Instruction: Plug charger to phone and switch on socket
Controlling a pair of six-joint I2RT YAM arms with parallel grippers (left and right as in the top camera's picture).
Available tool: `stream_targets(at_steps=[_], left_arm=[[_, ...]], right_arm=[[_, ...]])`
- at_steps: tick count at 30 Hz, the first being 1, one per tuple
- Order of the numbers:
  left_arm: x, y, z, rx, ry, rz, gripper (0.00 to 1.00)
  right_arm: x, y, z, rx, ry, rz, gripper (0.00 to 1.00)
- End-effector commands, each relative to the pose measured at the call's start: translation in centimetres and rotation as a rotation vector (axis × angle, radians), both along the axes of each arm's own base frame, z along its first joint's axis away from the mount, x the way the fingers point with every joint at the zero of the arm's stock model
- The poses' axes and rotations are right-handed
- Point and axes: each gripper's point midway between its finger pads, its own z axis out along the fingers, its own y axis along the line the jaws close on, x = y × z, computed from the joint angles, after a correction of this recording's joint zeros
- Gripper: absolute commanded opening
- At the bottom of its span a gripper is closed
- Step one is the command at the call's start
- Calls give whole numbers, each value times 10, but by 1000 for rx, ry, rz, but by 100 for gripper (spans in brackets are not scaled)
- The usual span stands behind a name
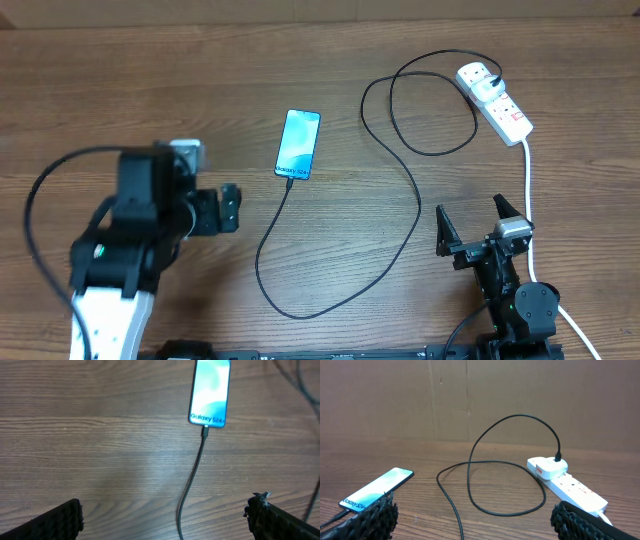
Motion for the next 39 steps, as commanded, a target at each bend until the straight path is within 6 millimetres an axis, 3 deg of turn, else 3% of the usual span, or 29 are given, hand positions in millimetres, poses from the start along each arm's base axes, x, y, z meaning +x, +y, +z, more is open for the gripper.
stream_targets(at_steps=[1, 6, 13, 24, 31, 39], left_arm=[[-14, -2, 8, -41, -57, -17, 100], [-19, -3, 15, -49, -90, -22, 100], [-19, -10, 7, -79, -76, -46, 100], [-28, -10, -4, -90, -291, -57, 100], [-21, -11, -6, -93, -403, -62, 100], [-19, -12, -14, -99, -421, -68, 100]], right_arm=[[0, 1, -1, -1, -6, 1, 100], [0, 1, -1, -1, -6, 1, 100], [0, 1, -1, -1, -6, 1, 100], [0, 1, -1, -1, -6, 1, 100], [0, 1, -1, -1, -6, 1, 100], [0, 1, -1, -1, -6, 1, 100]])
